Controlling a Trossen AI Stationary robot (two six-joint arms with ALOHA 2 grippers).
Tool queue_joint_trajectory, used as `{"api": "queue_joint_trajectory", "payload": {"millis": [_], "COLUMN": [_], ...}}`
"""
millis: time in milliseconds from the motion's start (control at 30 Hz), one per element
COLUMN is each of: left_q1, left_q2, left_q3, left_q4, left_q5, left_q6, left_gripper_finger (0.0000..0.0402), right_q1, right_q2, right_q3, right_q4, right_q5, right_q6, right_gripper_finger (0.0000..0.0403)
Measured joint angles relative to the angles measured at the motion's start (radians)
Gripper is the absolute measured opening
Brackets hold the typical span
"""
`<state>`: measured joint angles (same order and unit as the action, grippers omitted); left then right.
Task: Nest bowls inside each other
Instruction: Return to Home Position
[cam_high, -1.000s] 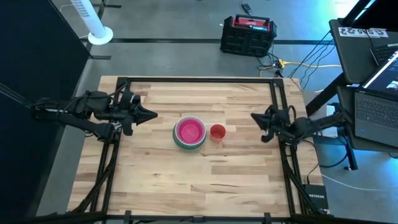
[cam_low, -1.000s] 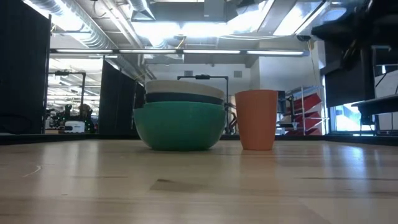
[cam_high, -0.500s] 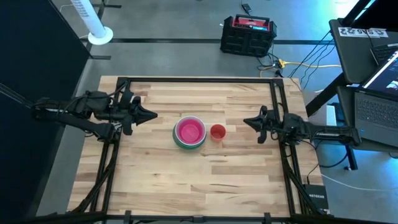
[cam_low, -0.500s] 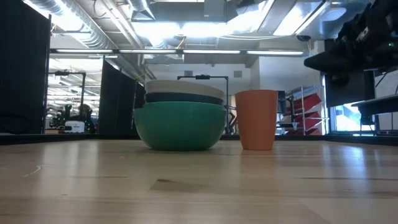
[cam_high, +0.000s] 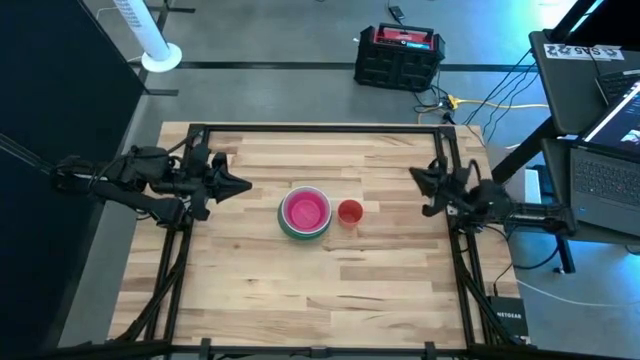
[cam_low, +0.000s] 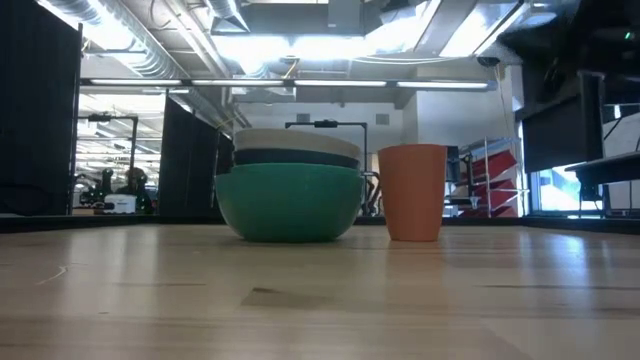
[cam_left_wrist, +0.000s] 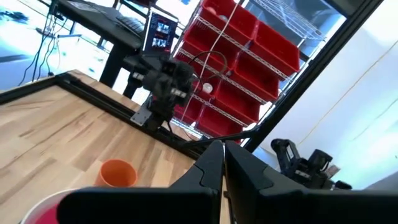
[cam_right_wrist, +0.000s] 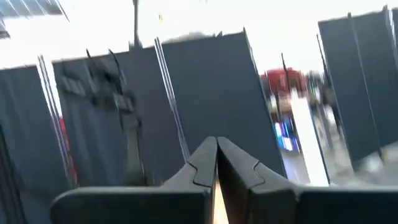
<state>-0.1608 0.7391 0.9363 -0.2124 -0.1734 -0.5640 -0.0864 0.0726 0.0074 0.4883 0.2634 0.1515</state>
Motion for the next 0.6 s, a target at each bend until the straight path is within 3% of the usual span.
{"api": "queue_joint_trajectory", "payload": {"millis": [100, 600], "left_q1": [0.000, -0.023], "left_q2": [0.000, 0.000], "left_q3": [0.000, 0.000], "left_q4": [-0.001, 0.006], "left_q5": [0.000, -0.001], "left_q6": [-0.003, -0.002], "left_gripper_finger": [0.0000, 0.0000], "right_q1": [0.000, 0.000], "right_q2": [-0.037, -0.071], "right_q3": [0.000, 0.000], "right_q4": [-0.055, -0.413], "right_q5": [0.034, -0.061], "right_q6": [-0.006, -0.004], "right_gripper_finger": [0.0000, 0.0000]}}
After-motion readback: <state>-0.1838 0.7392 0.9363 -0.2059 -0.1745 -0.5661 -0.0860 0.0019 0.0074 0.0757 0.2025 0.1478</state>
